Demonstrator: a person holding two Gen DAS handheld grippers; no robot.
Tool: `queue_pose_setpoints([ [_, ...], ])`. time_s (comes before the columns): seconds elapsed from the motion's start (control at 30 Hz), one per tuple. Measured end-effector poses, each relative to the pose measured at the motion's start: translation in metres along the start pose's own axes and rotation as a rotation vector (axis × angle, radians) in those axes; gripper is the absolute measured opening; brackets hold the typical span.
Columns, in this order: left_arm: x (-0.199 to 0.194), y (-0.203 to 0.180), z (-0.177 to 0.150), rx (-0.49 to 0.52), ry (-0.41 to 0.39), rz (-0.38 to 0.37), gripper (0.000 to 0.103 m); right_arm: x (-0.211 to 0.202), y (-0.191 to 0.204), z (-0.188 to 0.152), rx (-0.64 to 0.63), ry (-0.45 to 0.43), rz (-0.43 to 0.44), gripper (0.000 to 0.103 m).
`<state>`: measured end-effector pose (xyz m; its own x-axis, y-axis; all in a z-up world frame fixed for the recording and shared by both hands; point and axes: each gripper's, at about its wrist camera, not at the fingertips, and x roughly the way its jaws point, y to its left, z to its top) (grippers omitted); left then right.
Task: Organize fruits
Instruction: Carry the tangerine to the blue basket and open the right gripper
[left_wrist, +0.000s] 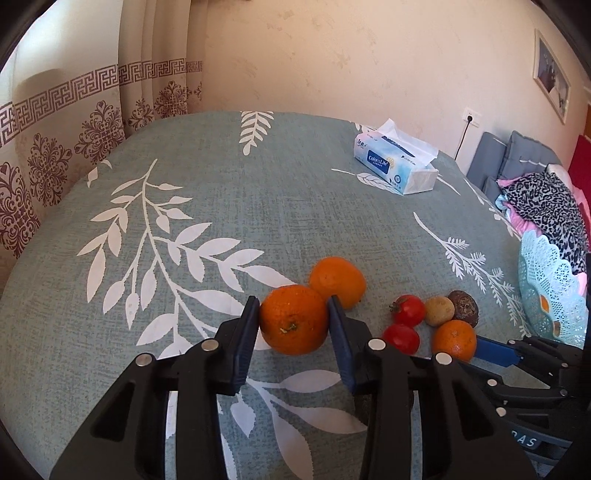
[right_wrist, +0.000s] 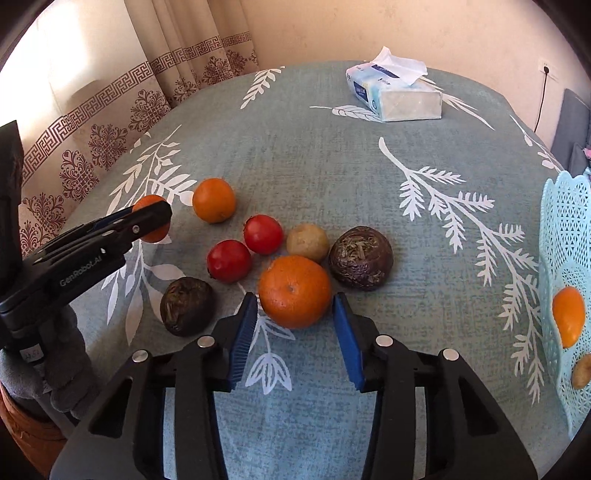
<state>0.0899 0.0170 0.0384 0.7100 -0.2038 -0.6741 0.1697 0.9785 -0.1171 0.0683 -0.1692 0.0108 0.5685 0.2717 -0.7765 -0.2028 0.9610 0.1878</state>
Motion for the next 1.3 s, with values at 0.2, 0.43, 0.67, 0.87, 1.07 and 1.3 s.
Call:
queue_pose_setpoints([
  [0.2,-0.003,-0.002,-0.001,0.007,-0.009,-0.003,0.038,0.003,0.002,0.001,-0.005,-0.014,-0.013,0.040],
  [0.43,-0.003,-0.002,-0.001,0.001,-0.011,0.000,0.038,-0.005,0.001,-0.003,0.003,-0.024,-0.009,0.040],
  [0.67,-0.003,-0.002,-0.001,0.002,-0.012,0.003,0.038,-0.029,-0.004,-0.006,0.028,-0.075,-0.020,0.040],
  [0.87,-0.002,-0.003,-0.002,0.004,-0.014,0.010,0.038,-0.049,-0.009,-0.006,0.038,-0.117,-0.035,0.040],
  [1.07,-0.003,-0.004,-0.002,0.006,-0.018,0.016,0.038,-0.067,-0.016,-0.008,0.053,-0.160,-0.070,0.040],
  [1.3,-0.003,-0.007,-0.004,0.014,-0.016,0.020,0.038,-0.089,-0.042,-0.010,0.118,-0.205,-0.136,0.040],
])
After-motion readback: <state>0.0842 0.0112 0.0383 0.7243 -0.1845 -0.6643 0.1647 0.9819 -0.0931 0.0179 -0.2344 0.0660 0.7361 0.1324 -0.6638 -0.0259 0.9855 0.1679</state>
